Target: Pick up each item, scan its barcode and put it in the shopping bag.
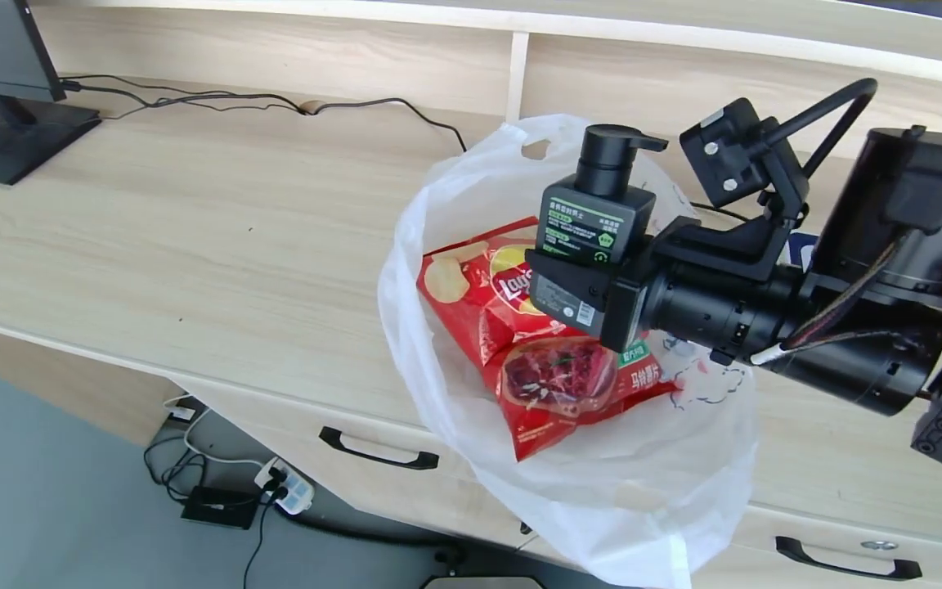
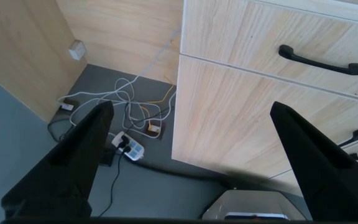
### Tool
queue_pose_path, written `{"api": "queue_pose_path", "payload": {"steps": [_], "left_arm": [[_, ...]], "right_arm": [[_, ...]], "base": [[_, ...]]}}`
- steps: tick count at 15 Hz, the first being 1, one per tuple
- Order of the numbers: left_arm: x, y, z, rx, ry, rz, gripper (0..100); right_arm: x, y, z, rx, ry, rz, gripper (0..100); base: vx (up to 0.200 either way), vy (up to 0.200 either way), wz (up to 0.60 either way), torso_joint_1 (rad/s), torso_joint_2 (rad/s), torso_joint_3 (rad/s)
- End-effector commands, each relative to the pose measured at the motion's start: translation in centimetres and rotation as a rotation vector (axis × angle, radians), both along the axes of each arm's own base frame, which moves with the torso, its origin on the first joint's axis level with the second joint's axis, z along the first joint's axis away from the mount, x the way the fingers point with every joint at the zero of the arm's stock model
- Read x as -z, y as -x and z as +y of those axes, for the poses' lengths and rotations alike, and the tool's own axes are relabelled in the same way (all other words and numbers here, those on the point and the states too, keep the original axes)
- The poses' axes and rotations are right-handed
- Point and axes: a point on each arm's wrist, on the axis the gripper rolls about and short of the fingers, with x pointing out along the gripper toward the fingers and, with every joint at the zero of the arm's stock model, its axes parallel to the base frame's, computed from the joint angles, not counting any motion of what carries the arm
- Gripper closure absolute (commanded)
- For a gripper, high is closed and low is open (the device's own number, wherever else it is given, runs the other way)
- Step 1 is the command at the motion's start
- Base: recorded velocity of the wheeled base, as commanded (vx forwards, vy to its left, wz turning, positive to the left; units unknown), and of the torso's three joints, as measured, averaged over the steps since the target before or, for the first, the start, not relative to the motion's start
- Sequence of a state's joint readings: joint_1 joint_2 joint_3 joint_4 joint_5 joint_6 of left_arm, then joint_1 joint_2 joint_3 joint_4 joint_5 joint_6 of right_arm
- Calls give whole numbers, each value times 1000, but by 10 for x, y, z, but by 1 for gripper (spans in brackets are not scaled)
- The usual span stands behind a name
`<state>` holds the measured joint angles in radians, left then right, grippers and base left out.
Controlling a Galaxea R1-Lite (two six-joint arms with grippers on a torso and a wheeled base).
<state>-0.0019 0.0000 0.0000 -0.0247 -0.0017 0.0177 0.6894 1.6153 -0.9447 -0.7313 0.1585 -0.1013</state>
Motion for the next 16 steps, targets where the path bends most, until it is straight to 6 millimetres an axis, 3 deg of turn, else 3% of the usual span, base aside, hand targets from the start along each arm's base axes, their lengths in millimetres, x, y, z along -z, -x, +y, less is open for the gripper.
{"api": "queue_pose_path", "payload": {"steps": [1,4,10,11,16], "left_arm": [[0,0,0,-1,1,0,0],[0,0,0,-1,-2,2,0],[0,0,0,-1,-2,2,0],[0,0,0,-1,-2,2,0],[0,0,0,-1,-2,2,0]], "right_arm": [[-16,-1,9,-25,-84,13,100],[-33,14,31,-30,-296,171,100],[-4,15,41,82,-447,446,100],[0,15,41,90,-455,468,0],[21,19,42,102,-412,523,0]], "base": [[0,0,0,0,0,0],[0,0,0,0,0,0],[0,0,0,0,0,0],[0,0,0,0,0,0],[0,0,0,0,0,0]]}}
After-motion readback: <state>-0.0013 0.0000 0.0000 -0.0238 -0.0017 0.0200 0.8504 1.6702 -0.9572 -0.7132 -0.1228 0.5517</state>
